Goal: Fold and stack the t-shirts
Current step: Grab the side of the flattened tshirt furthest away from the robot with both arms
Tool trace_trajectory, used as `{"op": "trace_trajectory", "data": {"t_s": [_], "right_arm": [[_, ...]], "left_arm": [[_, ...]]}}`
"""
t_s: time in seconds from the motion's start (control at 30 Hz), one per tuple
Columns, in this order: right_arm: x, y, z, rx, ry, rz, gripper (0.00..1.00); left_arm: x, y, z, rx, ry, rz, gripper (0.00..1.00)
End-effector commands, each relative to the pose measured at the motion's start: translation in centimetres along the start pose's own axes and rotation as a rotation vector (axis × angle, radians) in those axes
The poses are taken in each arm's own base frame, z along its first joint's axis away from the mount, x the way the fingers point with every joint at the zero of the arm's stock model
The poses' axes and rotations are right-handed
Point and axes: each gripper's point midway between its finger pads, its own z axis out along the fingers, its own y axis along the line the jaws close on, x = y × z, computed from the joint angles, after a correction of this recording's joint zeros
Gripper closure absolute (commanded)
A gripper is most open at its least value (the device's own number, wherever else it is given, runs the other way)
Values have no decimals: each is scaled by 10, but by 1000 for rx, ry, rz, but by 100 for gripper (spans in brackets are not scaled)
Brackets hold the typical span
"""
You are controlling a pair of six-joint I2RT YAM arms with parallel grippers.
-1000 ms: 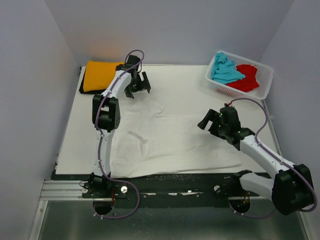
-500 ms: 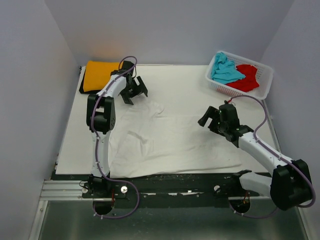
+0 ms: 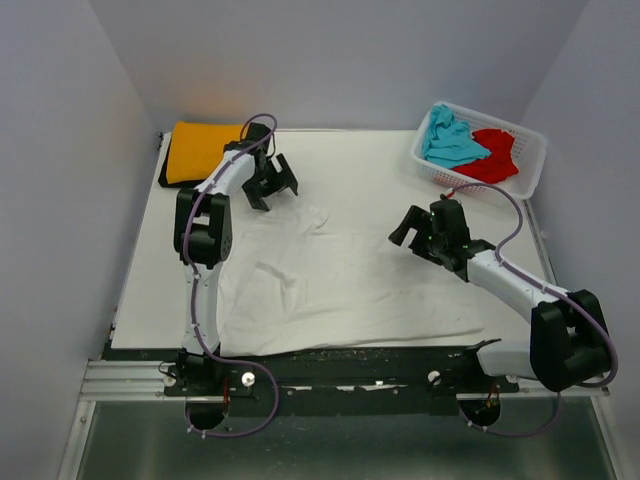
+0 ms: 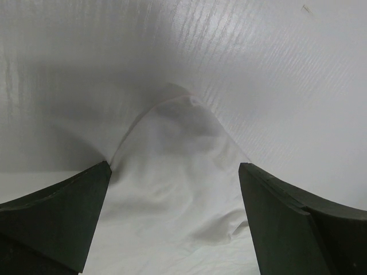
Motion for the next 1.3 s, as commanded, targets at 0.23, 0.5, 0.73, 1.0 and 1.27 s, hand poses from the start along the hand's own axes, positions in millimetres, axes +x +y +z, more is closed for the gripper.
{"op": "trace_trajectory", "data": {"t_s": [0.23,0.5,0.73,1.0,1.27], "right_arm": [[-10,5,-3,-22,-40,-8,0],[-12,1,-8,-4,-60,-17,0],[-15,-5,-15,20,-80,-23,0],[-26,-18,-31,82,-147,-44,0],[-35,-19,-46,77,-201,-52,0]], "left_arm": [[41,-17,-5,0,82,92,2],[43,-20,-6,-12,84,121,37],[44,-22,-4,-29,78,152,63],[56,-20,-5,-66,111,205,65],[80,-15,-1,-117,155,266,68]]}}
